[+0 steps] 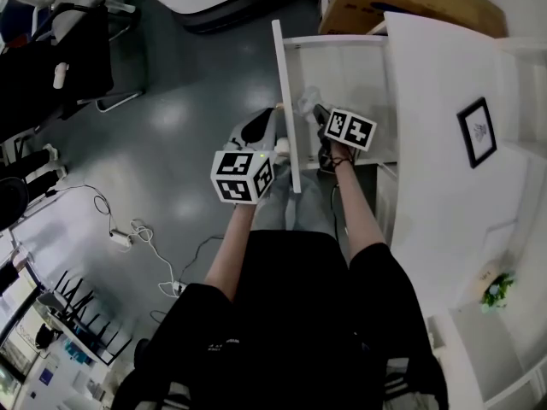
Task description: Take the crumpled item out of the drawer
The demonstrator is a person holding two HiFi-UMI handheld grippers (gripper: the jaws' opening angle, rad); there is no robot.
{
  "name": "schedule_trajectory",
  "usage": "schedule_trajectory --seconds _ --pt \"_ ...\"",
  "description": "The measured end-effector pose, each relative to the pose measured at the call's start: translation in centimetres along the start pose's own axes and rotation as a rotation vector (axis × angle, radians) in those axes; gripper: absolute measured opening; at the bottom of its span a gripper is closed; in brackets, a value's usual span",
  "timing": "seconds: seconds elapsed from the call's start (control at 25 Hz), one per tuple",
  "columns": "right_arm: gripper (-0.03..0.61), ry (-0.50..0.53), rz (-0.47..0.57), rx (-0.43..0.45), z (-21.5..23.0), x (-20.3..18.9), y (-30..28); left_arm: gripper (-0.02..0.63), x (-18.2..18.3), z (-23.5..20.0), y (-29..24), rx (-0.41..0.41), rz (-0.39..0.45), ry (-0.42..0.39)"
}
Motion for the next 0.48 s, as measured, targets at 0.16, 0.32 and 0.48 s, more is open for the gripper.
schedule_trajectory --seconds 0.16,0.32,0.48 --pt "0.238 0.054 -0.019 -0.062 -0.2 -0.1 -0.3 -0.002 -0.1 -0.2 -0.1 0.005 -0.001 0.002" --pt "0.211 0.125 -0.061 -0.112 -0.4 -0.1 -0.7 -0.002 -0.2 -0.3 -0.1 0.007 0.000 0.005" --pt "0.126 0.129 -0.076 -0.093 -1.0 -0.1 -1.1 -0.002 -0.1 -0.2 -0.1 0.006 0.000 0.001"
Point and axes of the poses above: the fingertips, and each gripper's own axes: y backward along the fingers, z to its right, x out of its top, the point moved 5 cm from there along y, backward along the fingers, and after that the axes turned 5 degrees about z, right-handed, at the moved point
